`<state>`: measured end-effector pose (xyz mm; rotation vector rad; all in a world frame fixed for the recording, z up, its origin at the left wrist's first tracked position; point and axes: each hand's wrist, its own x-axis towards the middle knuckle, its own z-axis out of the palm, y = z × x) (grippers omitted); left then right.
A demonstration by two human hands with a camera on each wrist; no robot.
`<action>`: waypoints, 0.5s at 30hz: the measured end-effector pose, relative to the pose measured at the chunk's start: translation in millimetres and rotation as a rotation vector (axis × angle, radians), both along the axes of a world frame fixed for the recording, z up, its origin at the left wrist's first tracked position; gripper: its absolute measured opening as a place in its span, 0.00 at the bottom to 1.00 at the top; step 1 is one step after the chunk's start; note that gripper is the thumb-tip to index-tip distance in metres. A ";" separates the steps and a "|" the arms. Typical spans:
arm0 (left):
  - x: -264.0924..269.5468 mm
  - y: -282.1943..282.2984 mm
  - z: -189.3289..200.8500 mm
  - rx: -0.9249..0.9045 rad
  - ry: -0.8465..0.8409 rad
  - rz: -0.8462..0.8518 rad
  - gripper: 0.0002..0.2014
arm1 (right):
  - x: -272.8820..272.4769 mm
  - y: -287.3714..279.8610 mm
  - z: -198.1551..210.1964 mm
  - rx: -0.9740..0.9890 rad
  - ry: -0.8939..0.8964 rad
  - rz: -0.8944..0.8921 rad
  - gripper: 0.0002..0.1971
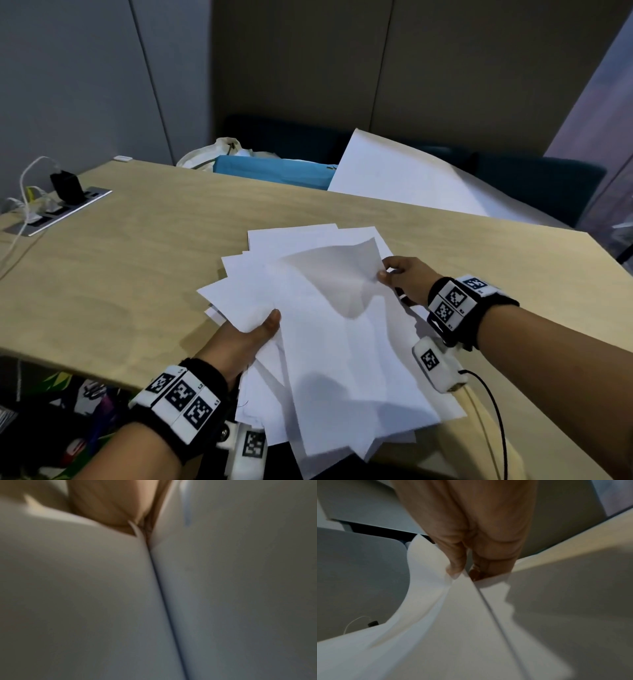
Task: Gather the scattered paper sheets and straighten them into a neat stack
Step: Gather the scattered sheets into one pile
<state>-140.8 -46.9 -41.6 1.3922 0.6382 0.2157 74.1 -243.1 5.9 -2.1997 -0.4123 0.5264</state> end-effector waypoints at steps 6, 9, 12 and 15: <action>3.5 0.9 11.5 0.097 0.207 0.072 0.35 | -18.0 3.6 4.7 -0.031 0.072 0.171 0.06; 5.8 1.0 9.1 0.028 0.199 0.107 0.37 | -20.6 7.4 4.0 -0.096 0.003 0.193 0.05; 6.1 -2.5 7.6 -0.051 0.057 0.101 0.36 | -18.1 10.9 -0.4 -0.065 -0.048 0.040 0.07; 5.6 -1.3 1.1 -0.065 -0.003 0.051 0.50 | -17.7 13.0 -4.8 -0.010 -0.017 -0.084 0.05</action>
